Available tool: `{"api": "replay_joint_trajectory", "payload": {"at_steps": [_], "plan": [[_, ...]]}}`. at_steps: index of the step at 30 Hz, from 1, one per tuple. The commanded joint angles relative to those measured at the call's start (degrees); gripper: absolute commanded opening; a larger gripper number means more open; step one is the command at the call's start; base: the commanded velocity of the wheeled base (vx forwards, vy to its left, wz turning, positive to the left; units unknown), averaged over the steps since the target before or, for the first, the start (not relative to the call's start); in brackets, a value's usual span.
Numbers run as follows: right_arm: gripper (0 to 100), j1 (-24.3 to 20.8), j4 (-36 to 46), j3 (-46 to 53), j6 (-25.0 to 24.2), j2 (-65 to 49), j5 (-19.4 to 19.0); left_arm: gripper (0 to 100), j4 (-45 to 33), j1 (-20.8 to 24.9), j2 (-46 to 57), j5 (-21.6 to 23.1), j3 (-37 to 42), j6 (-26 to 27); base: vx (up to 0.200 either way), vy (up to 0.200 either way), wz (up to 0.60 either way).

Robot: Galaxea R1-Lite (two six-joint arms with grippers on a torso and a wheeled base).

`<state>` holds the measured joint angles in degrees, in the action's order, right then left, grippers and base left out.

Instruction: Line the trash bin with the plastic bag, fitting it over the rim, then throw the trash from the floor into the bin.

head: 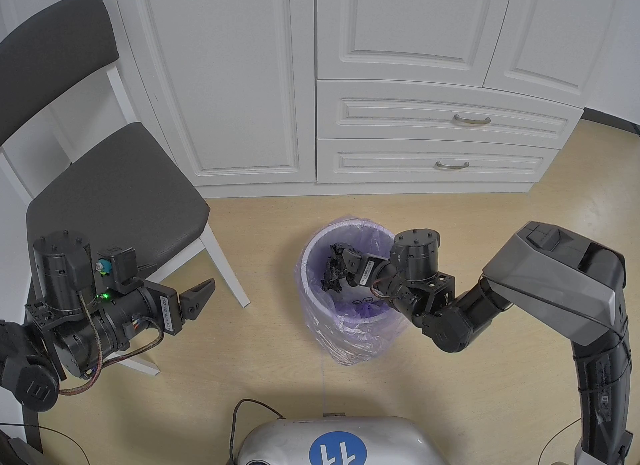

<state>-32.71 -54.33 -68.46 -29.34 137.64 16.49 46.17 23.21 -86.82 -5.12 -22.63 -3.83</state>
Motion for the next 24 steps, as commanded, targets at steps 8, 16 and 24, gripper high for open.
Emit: {"api": "replay_joint_trajectory", "payload": {"at_steps": [8, 16, 24], "plan": [[100, 4.67, -7.10, 19.42, 9.13, -12.40, 0.03, 100, 0.06, 2.01, 1.48, -1.65, 0.57, -0.04, 0.000, 0.000, 0.00], [100, 6.43, -7.10, 28.56, 10.36, -21.28, 0.47, 100, 0.06, 1.05, 6.49, -1.74, 1.88, 0.05, 0.000, 0.000, 0.00], [100, 10.56, -9.21, 40.69, 15.54, -32.44, 0.56, 100, 0.06, -1.41, 12.29, -5.08, 3.20, 2.77, 0.000, 0.000, 0.00]]}}
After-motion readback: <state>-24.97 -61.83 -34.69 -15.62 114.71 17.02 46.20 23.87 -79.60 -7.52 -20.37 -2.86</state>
